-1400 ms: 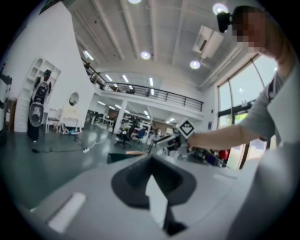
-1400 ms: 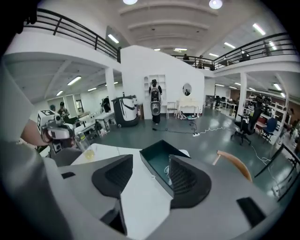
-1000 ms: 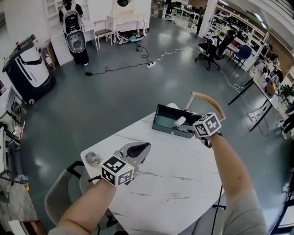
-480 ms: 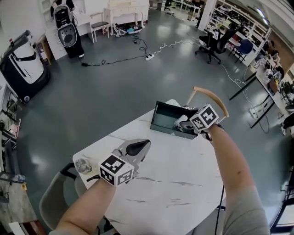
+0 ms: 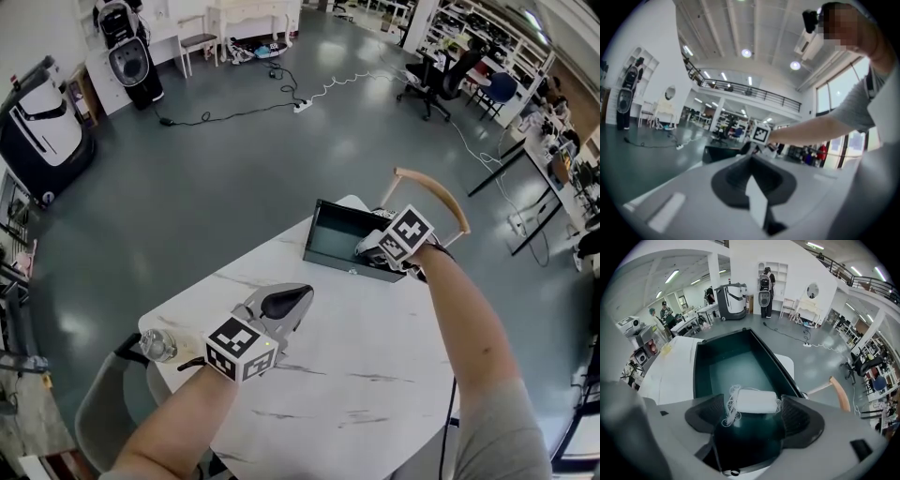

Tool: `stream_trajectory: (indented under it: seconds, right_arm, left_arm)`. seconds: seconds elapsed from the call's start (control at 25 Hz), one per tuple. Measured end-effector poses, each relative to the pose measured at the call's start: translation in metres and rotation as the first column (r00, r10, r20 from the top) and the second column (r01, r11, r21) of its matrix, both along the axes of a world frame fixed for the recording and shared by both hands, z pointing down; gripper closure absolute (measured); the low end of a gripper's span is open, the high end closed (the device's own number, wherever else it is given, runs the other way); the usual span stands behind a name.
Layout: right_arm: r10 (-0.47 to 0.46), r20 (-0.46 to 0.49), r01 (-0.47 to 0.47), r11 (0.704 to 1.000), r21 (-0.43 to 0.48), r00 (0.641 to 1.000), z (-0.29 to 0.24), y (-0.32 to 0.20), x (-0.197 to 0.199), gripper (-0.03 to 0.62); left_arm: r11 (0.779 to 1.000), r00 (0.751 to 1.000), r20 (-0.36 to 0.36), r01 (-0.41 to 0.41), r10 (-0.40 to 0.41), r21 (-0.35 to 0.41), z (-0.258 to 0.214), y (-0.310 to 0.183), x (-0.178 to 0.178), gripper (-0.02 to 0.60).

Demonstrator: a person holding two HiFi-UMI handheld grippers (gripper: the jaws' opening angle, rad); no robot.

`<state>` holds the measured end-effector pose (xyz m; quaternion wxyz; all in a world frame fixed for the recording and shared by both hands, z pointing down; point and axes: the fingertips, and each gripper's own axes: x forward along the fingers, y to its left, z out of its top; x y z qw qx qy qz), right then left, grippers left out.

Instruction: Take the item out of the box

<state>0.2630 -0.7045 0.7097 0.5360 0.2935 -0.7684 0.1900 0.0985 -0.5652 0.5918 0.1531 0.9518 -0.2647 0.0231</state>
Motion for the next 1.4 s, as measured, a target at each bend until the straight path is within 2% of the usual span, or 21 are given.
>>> stream_trajectory:
  seconds: [0.44, 0.76, 0.88, 0.96, 1.24, 1.4]
  right_arm:
    - [0.011, -0.053, -0.013, 0.999, -0.044, 0.999, 0.014, -0.005, -0.005, 0.258]
    - [-0.036, -0.172, 0.022, 0.996, -0.083, 0.984, 0.028, -0.005, 0.003, 0.258]
    - [-0.052, -0.19, 0.033, 0.994, -0.105, 0.98, 0.029, -0.004, 0.003, 0.26]
    - [-0.074, -0.195, 0.052, 0.992, -0.112, 0.978, 0.03, -0.001, 0.0, 0.29]
    - [-0.084, -0.197, 0.071, 0.995, -0.069, 0.977, 0.026, 0.001, -0.003, 0.301]
    - [-0.053, -0.169, 0.048, 0.998, -0.029, 0.984, 0.02, 0.0, -0.005, 0.303]
  left_arm:
    - [1.0, 1.0, -0.019, -0.001, 0.001, -0.015, 0.005, 0.001, -0.003, 0.578]
    - [1.0, 1.0, -0.027, -0.002, 0.001, -0.019, 0.009, 0.001, -0.003, 0.578]
    - [1.0, 0.999, -0.036, -0.001, 0.001, -0.021, 0.01, 0.003, -0.002, 0.578]
    - [1.0, 0.999, -0.038, -0.001, 0.0, -0.026, 0.011, 0.004, -0.001, 0.578]
    - [0.999, 0.999, -0.037, 0.001, -0.003, -0.035, 0.012, 0.01, -0.005, 0.578]
    - [1.0, 0.999, -0.035, 0.005, -0.006, -0.028, 0.007, 0.013, -0.008, 0.578]
